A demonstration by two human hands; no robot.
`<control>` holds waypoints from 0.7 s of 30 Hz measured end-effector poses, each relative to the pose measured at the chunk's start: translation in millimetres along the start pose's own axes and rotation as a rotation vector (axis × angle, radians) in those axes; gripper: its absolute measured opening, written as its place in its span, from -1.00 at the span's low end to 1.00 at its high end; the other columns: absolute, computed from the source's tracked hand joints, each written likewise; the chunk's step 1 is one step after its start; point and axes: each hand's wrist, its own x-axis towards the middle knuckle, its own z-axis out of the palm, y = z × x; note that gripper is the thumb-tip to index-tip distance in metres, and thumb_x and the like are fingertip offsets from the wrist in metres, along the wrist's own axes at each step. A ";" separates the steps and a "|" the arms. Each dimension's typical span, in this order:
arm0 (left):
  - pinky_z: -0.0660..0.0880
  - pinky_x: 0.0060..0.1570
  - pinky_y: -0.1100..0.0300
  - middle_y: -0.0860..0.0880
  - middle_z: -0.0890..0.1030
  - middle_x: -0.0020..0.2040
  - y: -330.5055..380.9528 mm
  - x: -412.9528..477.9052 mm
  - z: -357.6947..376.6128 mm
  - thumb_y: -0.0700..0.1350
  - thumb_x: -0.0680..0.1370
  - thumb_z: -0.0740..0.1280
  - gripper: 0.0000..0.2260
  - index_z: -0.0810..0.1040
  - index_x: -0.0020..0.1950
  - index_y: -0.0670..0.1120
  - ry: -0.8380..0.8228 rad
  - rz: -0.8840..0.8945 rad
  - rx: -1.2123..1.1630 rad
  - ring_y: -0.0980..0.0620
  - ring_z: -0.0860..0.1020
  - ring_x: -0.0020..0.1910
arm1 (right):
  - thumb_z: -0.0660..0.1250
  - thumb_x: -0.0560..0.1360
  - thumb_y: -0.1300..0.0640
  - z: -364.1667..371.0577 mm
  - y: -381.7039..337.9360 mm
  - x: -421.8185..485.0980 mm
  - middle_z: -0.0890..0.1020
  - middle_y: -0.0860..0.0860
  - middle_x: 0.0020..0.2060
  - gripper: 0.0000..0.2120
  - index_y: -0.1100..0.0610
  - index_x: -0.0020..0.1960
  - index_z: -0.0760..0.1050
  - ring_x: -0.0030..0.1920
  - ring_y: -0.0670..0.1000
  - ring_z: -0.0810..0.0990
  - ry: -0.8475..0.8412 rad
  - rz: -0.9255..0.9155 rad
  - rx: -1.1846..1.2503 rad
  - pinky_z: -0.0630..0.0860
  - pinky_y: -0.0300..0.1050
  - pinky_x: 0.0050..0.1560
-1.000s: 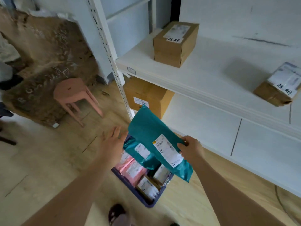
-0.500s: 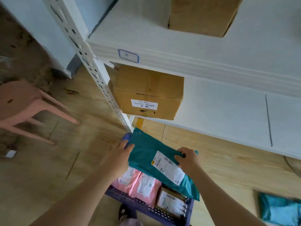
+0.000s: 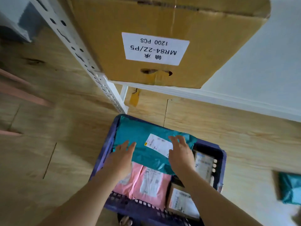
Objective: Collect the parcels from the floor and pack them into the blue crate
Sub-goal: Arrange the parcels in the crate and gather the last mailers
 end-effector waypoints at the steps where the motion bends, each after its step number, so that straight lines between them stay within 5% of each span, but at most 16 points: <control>1: 0.41 0.29 0.09 -0.05 -0.04 0.56 -1.6 5.1 7.7 -0.20 0.59 0.20 -0.37 -0.09 0.55 0.01 -0.015 -0.009 -0.008 -0.10 0.13 0.50 | 0.16 0.53 0.29 11.9 3.3 0.4 0.20 -0.02 0.45 -0.46 -0.02 0.46 0.21 0.34 0.08 0.35 -0.039 -0.028 -0.040 0.43 -0.09 0.14; 4: 0.35 0.35 0.08 -0.05 -0.05 0.55 -2.5 22.8 21.2 -0.21 0.57 0.23 -0.35 -0.05 0.55 0.01 -0.003 -0.013 -0.034 -0.09 0.08 0.52 | 0.14 0.55 0.25 39.2 10.7 5.3 0.18 0.01 0.47 -0.51 -0.03 0.45 0.24 0.42 0.08 0.25 -0.102 -0.059 -0.102 0.38 -0.05 0.31; 6: 0.34 0.35 0.09 -0.05 0.00 0.55 -2.0 38.3 23.2 -0.20 0.56 0.25 -0.38 0.02 0.54 -0.01 0.086 -0.031 -0.082 -0.07 0.10 0.51 | 0.16 0.53 0.24 48.5 12.0 13.7 0.28 0.02 0.40 -0.56 0.01 0.39 0.32 0.36 0.07 0.33 0.028 -0.014 -0.034 0.42 -0.05 0.25; 9: 0.31 0.31 0.11 -0.14 0.25 0.46 -6.2 61.2 23.9 -0.17 0.52 0.30 -0.44 0.17 0.49 -0.13 0.212 -0.187 -0.267 -0.10 0.24 0.43 | 0.25 0.48 0.20 50.2 19.5 31.0 0.40 0.08 0.22 -0.65 0.14 0.26 0.36 0.04 0.11 0.50 0.271 0.403 0.350 0.45 -0.07 -0.09; 11: 0.31 0.30 0.08 -0.16 0.30 0.42 -9.7 70.1 27.3 -0.17 0.51 0.31 -0.43 0.19 0.48 -0.15 0.193 -0.229 -0.331 -0.12 0.27 0.41 | 0.36 0.44 0.14 51.7 35.9 41.8 0.38 0.13 0.23 -0.49 0.19 0.32 0.27 0.03 0.17 0.51 0.332 0.702 0.665 0.44 -0.03 -0.07; 14: 0.36 0.25 0.07 -0.11 0.24 0.43 -6.9 73.6 33.5 -0.18 0.52 0.27 -0.43 0.15 0.50 -0.07 0.228 -0.156 -0.278 -0.09 0.25 0.42 | 0.51 0.33 0.01 63.7 55.9 53.9 0.53 0.05 0.13 -0.31 0.11 0.35 0.29 -0.07 0.10 0.62 0.292 0.728 0.954 0.59 0.10 0.05; 18: 0.44 0.17 0.00 -0.13 0.35 0.34 4.7 71.8 41.8 -0.29 0.46 0.28 -0.45 0.30 0.45 -0.08 0.411 -0.003 -0.198 -0.12 0.35 0.33 | 0.43 0.39 -0.14 74.4 49.7 60.1 0.64 0.04 -0.15 -0.61 0.12 0.03 0.48 -0.20 0.04 0.63 0.082 0.609 0.790 0.63 -0.02 -0.18; 21: 0.48 0.14 0.04 -0.10 0.31 0.36 13.5 72.1 45.3 -0.28 0.48 0.26 -0.45 0.27 0.46 -0.02 0.364 0.017 -0.178 -0.10 0.31 0.35 | 0.37 0.45 -0.08 74.7 52.9 58.0 0.61 0.03 -0.22 -0.70 0.14 -0.01 0.51 -0.28 0.02 0.58 -0.015 0.563 0.479 0.46 -0.20 -0.41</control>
